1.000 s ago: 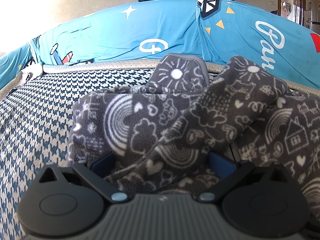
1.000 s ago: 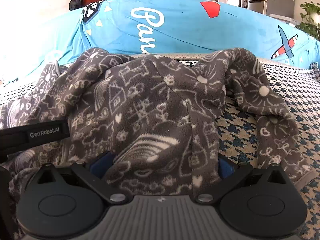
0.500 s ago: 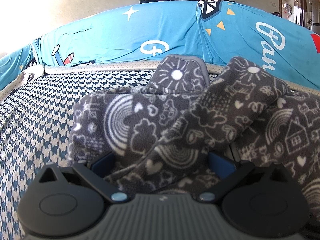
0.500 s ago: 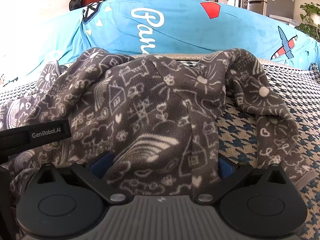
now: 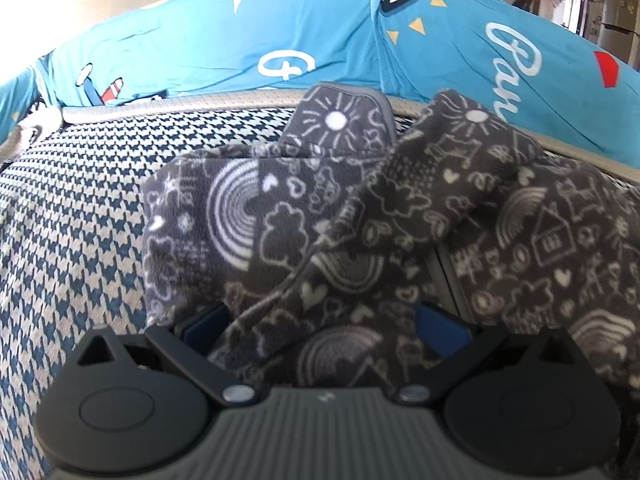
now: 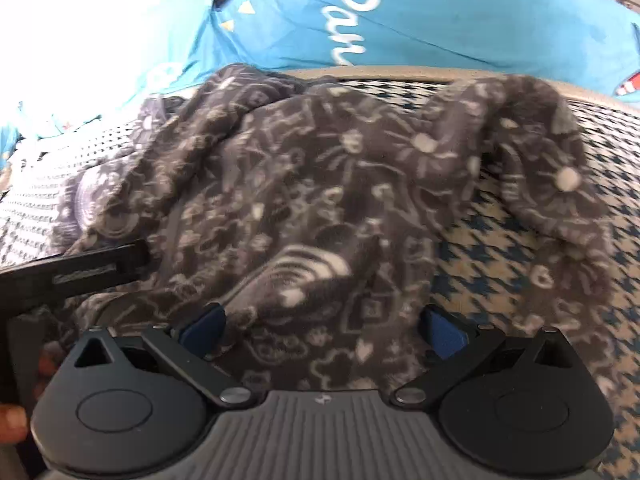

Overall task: Fold clothes
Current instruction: 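Lift both grippers off the fleece and move them back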

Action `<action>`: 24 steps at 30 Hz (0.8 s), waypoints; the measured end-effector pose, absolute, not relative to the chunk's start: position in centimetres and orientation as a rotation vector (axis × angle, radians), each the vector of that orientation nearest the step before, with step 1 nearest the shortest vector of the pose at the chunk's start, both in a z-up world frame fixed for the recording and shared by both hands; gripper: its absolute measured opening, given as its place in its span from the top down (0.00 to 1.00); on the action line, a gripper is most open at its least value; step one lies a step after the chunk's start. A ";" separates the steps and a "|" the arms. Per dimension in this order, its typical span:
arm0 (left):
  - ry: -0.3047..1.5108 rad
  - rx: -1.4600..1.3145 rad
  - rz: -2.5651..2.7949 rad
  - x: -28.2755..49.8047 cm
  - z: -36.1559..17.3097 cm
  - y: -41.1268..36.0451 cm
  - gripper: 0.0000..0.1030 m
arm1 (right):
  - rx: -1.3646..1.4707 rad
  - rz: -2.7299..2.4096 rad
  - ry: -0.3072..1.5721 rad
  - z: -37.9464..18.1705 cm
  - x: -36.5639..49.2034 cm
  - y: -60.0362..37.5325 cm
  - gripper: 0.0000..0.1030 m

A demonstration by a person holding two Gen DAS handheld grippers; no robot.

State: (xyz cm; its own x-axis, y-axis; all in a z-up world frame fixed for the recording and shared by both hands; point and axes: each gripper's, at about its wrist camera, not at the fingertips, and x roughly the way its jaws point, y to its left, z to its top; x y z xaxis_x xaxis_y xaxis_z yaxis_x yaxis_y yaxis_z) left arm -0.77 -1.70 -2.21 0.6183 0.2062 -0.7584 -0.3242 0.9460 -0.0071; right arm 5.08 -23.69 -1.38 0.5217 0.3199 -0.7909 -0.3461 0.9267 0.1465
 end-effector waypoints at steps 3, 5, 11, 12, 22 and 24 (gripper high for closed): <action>0.864 -0.156 0.300 -1.2 -2.0 -1.3 0.00 | 0.049 0.385 0.915 -0.5 4.5 -25.5 0.00; 0.845 -0.133 0.285 -1.8 -1.5 -1.3 0.00 | 0.106 0.384 0.870 0.4 4.5 -26.8 0.00; 0.837 -0.121 0.305 -1.8 -0.3 0.9 0.00 | 0.144 0.368 0.753 2.5 5.4 -27.7 0.02; 0.833 -0.137 0.307 -1.7 -0.1 1.5 0.00 | 0.140 0.369 0.739 2.7 5.7 -27.5 0.03; 0.796 -0.097 0.253 1.7 0.7 2.4 0.00 | 0.128 0.354 0.681 3.8 8.1 -24.5 0.04; 0.784 -0.059 0.233 2.8 0.8 1.8 0.00 | 0.165 0.345 0.686 3.5 8.9 -24.7 0.04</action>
